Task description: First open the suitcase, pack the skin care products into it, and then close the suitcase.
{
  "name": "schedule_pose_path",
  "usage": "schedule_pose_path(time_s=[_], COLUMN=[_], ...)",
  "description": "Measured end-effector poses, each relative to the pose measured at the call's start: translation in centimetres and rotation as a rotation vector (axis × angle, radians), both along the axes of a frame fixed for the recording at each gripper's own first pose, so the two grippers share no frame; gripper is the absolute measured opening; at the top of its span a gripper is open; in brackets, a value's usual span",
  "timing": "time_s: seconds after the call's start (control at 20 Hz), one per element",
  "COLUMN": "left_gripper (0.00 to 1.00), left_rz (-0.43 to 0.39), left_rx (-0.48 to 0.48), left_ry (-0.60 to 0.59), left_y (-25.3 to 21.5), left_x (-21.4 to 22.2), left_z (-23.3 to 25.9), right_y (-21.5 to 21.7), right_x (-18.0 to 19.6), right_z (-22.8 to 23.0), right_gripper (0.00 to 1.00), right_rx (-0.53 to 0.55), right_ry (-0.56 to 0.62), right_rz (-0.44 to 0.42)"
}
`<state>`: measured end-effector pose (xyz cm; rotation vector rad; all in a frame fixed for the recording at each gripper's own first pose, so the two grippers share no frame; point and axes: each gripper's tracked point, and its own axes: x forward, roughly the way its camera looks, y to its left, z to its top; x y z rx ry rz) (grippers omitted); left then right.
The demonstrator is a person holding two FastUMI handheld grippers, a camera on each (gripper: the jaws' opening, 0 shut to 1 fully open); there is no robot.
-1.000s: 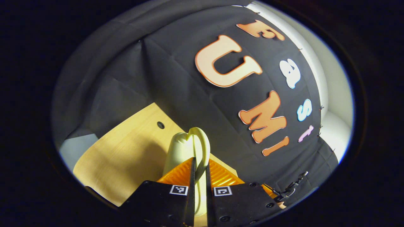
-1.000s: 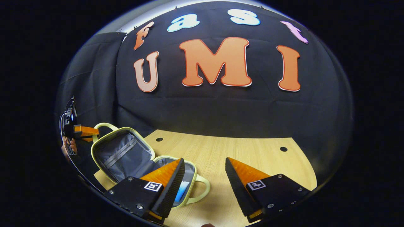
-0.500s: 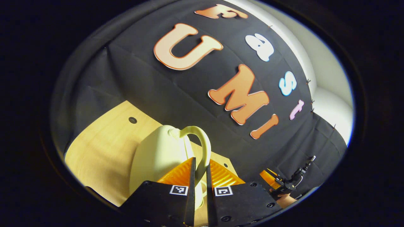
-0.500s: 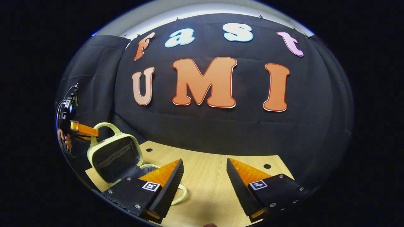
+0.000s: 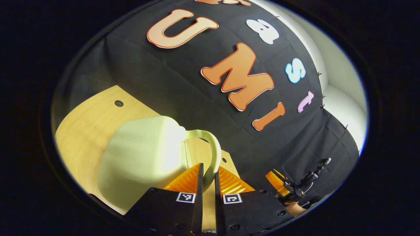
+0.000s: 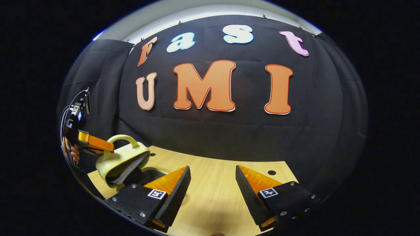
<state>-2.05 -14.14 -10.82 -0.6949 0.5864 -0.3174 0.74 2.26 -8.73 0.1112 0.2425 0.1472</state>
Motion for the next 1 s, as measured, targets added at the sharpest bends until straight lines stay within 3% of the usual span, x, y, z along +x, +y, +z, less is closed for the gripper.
schedule_pose_path(time_s=[0.55,0.65,0.75,0.95,1.0], left_gripper=[0.17,0.29,0.37,0.40,0.51], left_rz=[-0.168,-0.206,-0.234,-0.239,-0.246], left_rx=[0.292,0.308,0.249,0.284,0.296], left_ry=[0.162,0.208,0.263,0.300,0.278], left_y=[-11.0,-12.8,-15.0,-16.1,-16.5], left_x=[-0.6,-1.3,-2.0,-3.0,-3.0], left_z=[-9.0,-10.9,-12.7,-14.9,-14.5], right_y=[-2.0,-2.3,-2.9,-4.4,-4.7], right_x=[-1.5,-1.6,-1.8,-2.0,-2.0], right_z=[-1.9,-2.3,-2.6,-2.6,-2.5], right_gripper=[0.87,0.87,0.88,0.88,0.88], right_rx=[0.002,0.005,0.005,0.009,0.008], right_ry=[0.019,0.025,0.032,0.033,0.030], right_rz=[0.034,0.030,0.019,-0.011,-0.020])
